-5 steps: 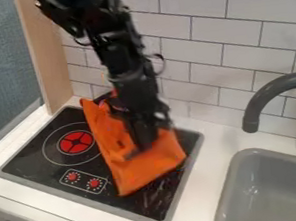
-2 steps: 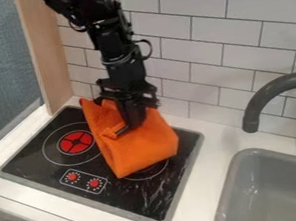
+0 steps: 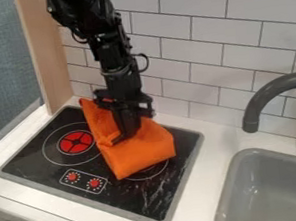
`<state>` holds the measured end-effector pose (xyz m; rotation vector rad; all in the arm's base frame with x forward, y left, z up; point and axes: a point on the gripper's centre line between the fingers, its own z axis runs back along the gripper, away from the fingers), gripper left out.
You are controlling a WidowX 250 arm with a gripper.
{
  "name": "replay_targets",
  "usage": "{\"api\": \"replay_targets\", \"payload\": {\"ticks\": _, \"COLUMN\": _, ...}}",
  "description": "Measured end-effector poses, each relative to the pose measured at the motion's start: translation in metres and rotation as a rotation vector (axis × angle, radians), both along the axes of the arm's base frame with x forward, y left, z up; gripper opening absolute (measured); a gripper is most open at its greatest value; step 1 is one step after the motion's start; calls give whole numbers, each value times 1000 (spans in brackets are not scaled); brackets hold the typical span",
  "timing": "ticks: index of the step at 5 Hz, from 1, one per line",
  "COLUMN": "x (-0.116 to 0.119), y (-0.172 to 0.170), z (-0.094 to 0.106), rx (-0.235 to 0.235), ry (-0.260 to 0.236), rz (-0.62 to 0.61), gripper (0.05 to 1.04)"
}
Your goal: Fold the cloth from bottom right to top left
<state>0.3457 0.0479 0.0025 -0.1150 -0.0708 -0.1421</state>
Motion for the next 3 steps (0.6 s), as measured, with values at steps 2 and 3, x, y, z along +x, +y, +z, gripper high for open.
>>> {"api": "replay_targets", "payload": {"ticks": 2, "x": 1, "y": 5, "z": -9, "rx": 6, "ry": 32, "rz": 9, "gripper": 233}}
{"api": "replay_targets", "payload": {"ticks": 3, "x": 0, "y": 6, "z": -9, "rx": 13, "ry": 35, "rz": 9, "gripper": 493}}
